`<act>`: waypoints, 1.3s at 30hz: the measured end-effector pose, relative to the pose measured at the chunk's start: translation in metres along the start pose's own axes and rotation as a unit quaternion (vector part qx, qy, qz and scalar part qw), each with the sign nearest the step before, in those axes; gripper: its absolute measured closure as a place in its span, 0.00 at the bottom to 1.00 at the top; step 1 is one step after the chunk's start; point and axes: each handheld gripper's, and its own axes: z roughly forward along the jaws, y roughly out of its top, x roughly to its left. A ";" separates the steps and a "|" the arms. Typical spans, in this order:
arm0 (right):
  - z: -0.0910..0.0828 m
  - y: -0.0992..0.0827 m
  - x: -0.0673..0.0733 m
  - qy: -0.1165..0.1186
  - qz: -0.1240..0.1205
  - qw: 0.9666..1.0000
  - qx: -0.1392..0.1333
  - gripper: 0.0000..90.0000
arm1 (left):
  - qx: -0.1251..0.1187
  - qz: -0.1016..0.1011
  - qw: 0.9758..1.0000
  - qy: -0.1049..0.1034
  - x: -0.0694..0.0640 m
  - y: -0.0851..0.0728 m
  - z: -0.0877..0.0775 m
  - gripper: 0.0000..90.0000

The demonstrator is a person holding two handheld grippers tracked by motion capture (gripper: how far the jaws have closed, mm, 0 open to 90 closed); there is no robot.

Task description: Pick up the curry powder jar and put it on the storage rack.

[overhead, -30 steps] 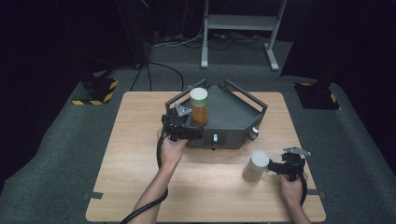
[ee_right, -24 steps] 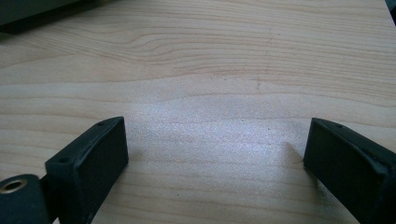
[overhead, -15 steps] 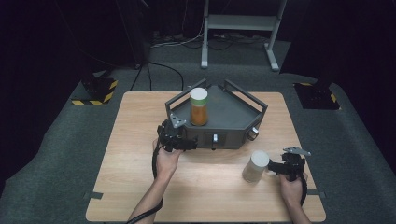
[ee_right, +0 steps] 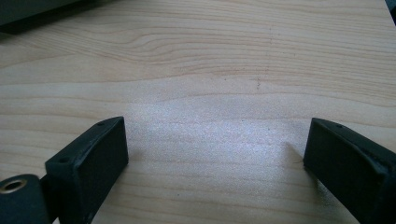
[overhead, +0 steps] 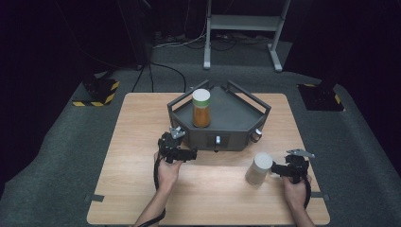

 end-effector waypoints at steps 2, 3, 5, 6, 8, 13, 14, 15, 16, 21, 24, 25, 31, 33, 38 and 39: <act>0.000 0.000 0.000 0.000 0.000 1.000 0.000 0.06 | 0.004 -0.004 1.000 -0.001 0.000 -0.003 0.003 0.03; 0.000 0.000 0.000 0.000 0.000 1.000 0.000 0.06 | 0.006 -0.004 1.000 -0.001 0.000 -0.004 0.005 0.03; 0.000 0.000 0.000 0.000 0.000 1.000 0.000 0.06 | 0.009 -0.007 1.000 -0.001 0.000 -0.007 0.008 0.03; 0.000 0.000 0.000 0.000 0.000 1.000 0.000 0.06 | 0.011 -0.010 1.000 -0.002 0.000 -0.008 0.010 0.03; 0.000 0.000 0.000 0.000 0.000 1.000 0.000 0.06 | 0.016 -0.011 1.000 -0.002 0.000 -0.011 0.014 0.03; 0.000 0.000 0.000 0.000 0.000 1.000 0.000 0.06 | 0.029 -0.005 1.000 0.002 -0.005 -0.016 0.024 0.03; 0.000 0.000 0.000 0.000 0.000 1.000 0.000 0.06 | 0.031 -0.005 1.000 0.002 -0.006 -0.017 0.025 0.03; 0.000 0.000 0.000 0.000 0.000 1.000 0.000 0.06 | 0.032 -0.003 0.999 0.003 -0.007 -0.017 0.026 0.03; 0.000 0.000 0.000 0.000 0.000 1.000 0.000 0.06 | 0.032 -0.003 0.999 0.004 -0.008 -0.019 0.027 0.03; 0.000 0.000 0.000 0.000 0.000 1.000 0.000 0.06 | 0.041 -0.002 0.999 0.007 -0.010 -0.023 0.035 0.03; 0.000 0.000 0.000 0.000 0.000 1.000 0.000 0.06 | 0.044 -0.004 0.999 0.008 -0.010 -0.025 0.040 0.03; 0.000 0.000 0.000 0.000 0.000 1.000 0.000 0.06 | 0.046 -0.006 0.999 0.007 -0.010 -0.026 0.041 0.03; 0.000 0.000 0.000 0.000 0.000 1.000 0.000 0.06 | 0.056 -0.003 0.998 0.008 -0.012 -0.028 0.047 0.03; 0.000 0.000 0.000 0.000 0.000 1.000 0.000 0.06 | 0.055 -0.002 0.998 0.009 -0.013 -0.029 0.049 0.03; 0.000 0.000 0.000 0.000 0.000 1.000 0.000 0.06 | 0.054 0.003 0.999 0.010 -0.014 -0.030 0.049 0.03; 0.000 0.000 0.000 0.000 0.000 1.000 0.000 0.06 | 0.053 0.005 0.999 0.011 -0.015 -0.030 0.049 0.03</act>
